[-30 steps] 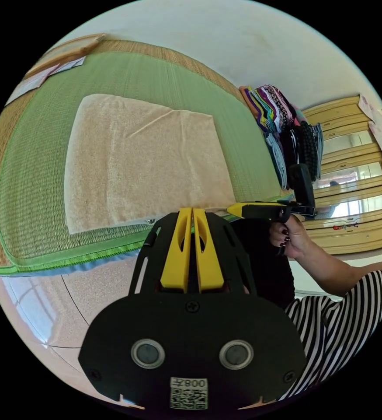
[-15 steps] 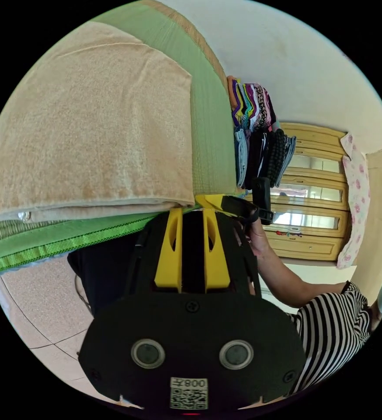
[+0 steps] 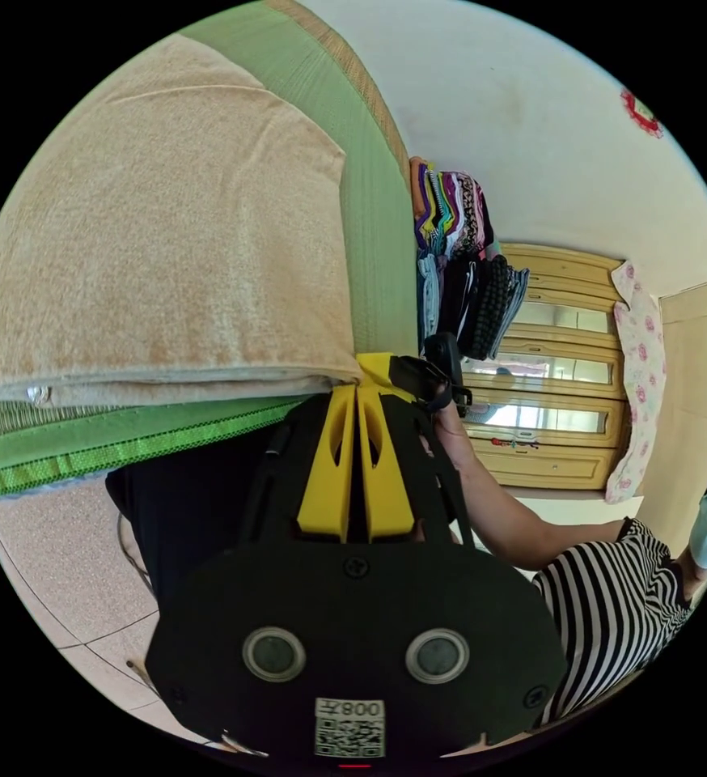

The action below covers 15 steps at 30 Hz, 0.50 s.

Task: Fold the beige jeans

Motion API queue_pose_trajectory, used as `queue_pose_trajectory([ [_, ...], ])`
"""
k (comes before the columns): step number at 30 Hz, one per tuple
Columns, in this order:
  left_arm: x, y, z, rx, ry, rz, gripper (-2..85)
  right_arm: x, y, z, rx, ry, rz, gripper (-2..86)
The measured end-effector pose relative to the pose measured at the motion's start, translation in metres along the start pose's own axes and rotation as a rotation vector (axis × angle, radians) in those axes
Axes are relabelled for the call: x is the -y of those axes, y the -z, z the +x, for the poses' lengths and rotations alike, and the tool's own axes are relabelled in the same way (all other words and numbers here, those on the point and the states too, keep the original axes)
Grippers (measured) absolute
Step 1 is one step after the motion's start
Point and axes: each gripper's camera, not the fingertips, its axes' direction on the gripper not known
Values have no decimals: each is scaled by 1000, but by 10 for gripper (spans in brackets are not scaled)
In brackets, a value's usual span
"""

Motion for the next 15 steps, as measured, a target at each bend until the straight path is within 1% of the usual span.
queue_pose_trajectory([
  [8, -1, 13, -19, -7, 0, -2, 1, 2, -9, -13, 41, -21, -47, 87],
  [10, -4, 18, -23, -29, 2, 12, 3, -1, -8, -16, 27, -32, -52, 78],
  [15, -16, 40, -34, -40, 8, 46, 12, -14, -1, -30, 71, -36, -38, 54],
])
